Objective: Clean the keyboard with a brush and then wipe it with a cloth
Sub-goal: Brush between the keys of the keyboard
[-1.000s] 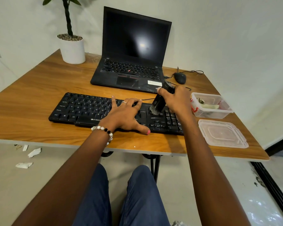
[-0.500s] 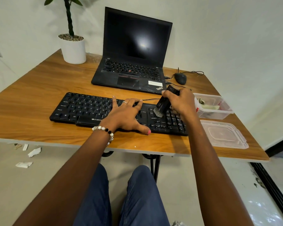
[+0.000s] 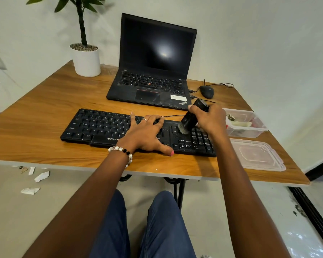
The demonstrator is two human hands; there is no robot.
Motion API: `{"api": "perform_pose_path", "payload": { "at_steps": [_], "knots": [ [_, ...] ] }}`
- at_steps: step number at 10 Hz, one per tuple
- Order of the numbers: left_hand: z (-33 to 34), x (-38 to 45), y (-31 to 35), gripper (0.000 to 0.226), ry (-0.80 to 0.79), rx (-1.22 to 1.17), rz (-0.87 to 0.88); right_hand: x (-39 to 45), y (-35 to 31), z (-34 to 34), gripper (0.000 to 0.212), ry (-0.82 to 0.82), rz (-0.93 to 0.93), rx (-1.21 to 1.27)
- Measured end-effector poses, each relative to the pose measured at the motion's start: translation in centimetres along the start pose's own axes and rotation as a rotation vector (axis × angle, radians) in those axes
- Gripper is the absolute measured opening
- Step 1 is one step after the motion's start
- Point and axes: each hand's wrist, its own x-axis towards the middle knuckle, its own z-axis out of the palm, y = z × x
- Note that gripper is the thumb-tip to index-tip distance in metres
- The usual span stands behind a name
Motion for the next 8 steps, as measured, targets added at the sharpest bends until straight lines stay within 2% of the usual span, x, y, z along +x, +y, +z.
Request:
{"api": "perform_pose_path", "payload": {
  "at_steps": [1, 2, 3, 4, 5, 6, 8],
  "knots": [
    [0.0, -0.1, 0.1, 0.128, -0.003, -0.001, -0.001, -0.8, 0.1, 0.8, 0.038, 0.091, -0.066, -0.104],
    [0.0, 0.0, 0.1, 0.128, -0.002, 0.000, -0.005, -0.9, 0.0, 0.9, 0.037, 0.067, -0.082, -0.209],
    [0.1, 0.0, 0.1, 0.128, -0.003, -0.003, -0.004, 0.0, -0.5, -0.1, 0.031, -0.064, -0.009, -0.176],
    [0.1, 0.0, 0.1, 0.128, 0.003, 0.000, -0.003, 0.8, -0.6, -0.2, 0.037, -0.022, 0.014, -0.042],
    [0.1, -0.1, 0.0, 0.129, 0.007, -0.006, -0.005, -0.1, -0.8, 0.9, 0.030, 0.040, -0.063, -0.019],
    [0.2, 0.1, 0.0, 0.129, 0.007, 0.000, -0.004, -1.1, -0.6, 2.7, 0.028, 0.006, -0.090, 0.055],
    [0.3, 0.1, -0.1, 0.129, 0.006, -0.006, -0.004, -1.8, -1.2, 2.3, 0.025, -0.072, -0.182, -0.070]
  ]
}}
